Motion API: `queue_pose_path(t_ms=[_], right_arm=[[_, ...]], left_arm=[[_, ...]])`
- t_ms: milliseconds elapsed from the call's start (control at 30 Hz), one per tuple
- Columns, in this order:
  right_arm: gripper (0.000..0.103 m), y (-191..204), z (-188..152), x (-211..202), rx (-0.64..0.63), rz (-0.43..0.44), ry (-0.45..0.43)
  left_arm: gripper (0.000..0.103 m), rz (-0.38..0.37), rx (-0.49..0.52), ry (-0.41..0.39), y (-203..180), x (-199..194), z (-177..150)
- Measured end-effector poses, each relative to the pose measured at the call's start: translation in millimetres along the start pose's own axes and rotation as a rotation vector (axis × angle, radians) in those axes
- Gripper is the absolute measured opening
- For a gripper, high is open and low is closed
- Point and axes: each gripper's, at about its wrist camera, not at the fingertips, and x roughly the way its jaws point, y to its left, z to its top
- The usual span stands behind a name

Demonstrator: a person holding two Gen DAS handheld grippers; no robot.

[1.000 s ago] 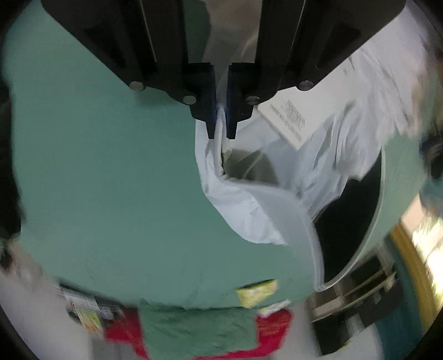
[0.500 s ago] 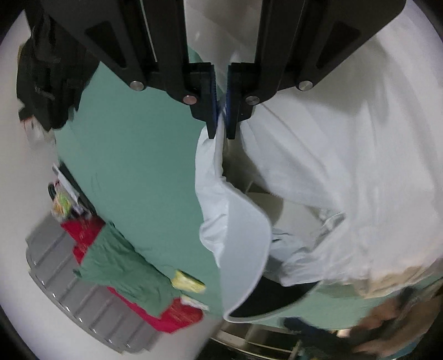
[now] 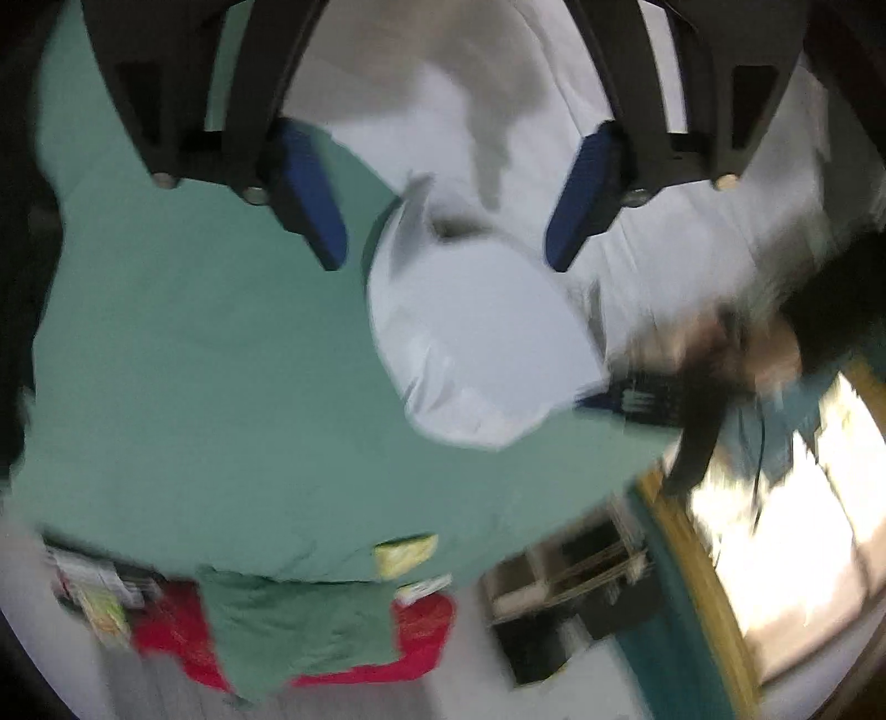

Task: Fold large clothes

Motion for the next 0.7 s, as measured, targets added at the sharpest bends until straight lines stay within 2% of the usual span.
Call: queue_pose_path(t_ms=[67, 133, 200, 267, 333, 367, 433, 467, 500, 533, 567, 600, 633, 667, 700], right_arm=[[0.079, -12.9, 5.2, 12.0, 0.106, 0.025, 0.027], [0.079, -25.2, 9.0, 35.1, 0.204, 0.088, 0.085], [0.079, -32.6, 5.5, 60.5, 0.292, 0.141, 0.154], [0.076, -27.8, 7.2, 66.3, 0.301, 0.216, 0.126], [0.036, -21.8, 2.9, 76.4, 0.319, 0.241, 0.183], [0.035, -13.9, 0.3, 81.4, 0.299, 0.230, 0.206], [0.021, 1.6, 0.7, 81.3, 0.225, 0.211, 0.220], [0.020, 8.0, 2.2, 80.3, 0.195, 0.185, 0.221], [0.017, 23.0, 5.6, 75.3, 0.109, 0.106, 0.204], [0.016, 32.8, 11.5, 75.6, 0.043, 0.041, 0.192], [0.016, 49.5, 17.4, 72.1, -0.065, -0.061, 0.173], [0.015, 73.0, 20.2, 66.8, -0.225, -0.196, 0.132], [0.015, 92.4, 19.7, 64.3, -0.361, -0.303, 0.100], [0.015, 117.3, 14.8, 62.5, -0.503, -0.395, 0.058], [0.015, 134.9, 6.8, 61.6, -0.603, -0.444, 0.020]], left_arm=[[0.055, 0.003, -0.005, -0.004, 8.1, -0.4, -1.7], [0.065, -0.009, -0.028, 0.001, 13.6, -1.8, -3.7], [0.066, -0.038, -0.044, 0.005, 16.4, -0.2, -4.9], [0.066, -0.075, -0.066, 0.003, 21.7, 0.9, -6.4], [0.066, -0.097, -0.075, -0.003, 22.6, 2.2, -8.1], [0.066, -0.116, -0.071, 0.000, 22.1, 2.7, -8.8], [0.065, -0.150, -0.044, 0.004, 18.0, 1.7, -11.1], [0.058, -0.170, -0.014, 0.011, 13.1, -0.1, -12.6], [0.044, -0.181, 0.006, 0.017, 9.1, -1.8, -13.3], [0.026, -0.140, 0.030, 0.008, 4.7, -6.1, -13.6], [0.021, -0.087, 0.055, -0.015, 1.9, -11.3, -13.5], [0.015, -0.041, 0.082, -0.054, -2.0, -20.4, -13.3], [0.013, 0.009, 0.096, -0.110, -4.9, -31.5, -14.1], [0.012, 0.041, 0.102, -0.152, -7.9, -41.2, -15.9], [0.011, 0.052, 0.103, -0.175, -9.8, -47.9, -18.3]])
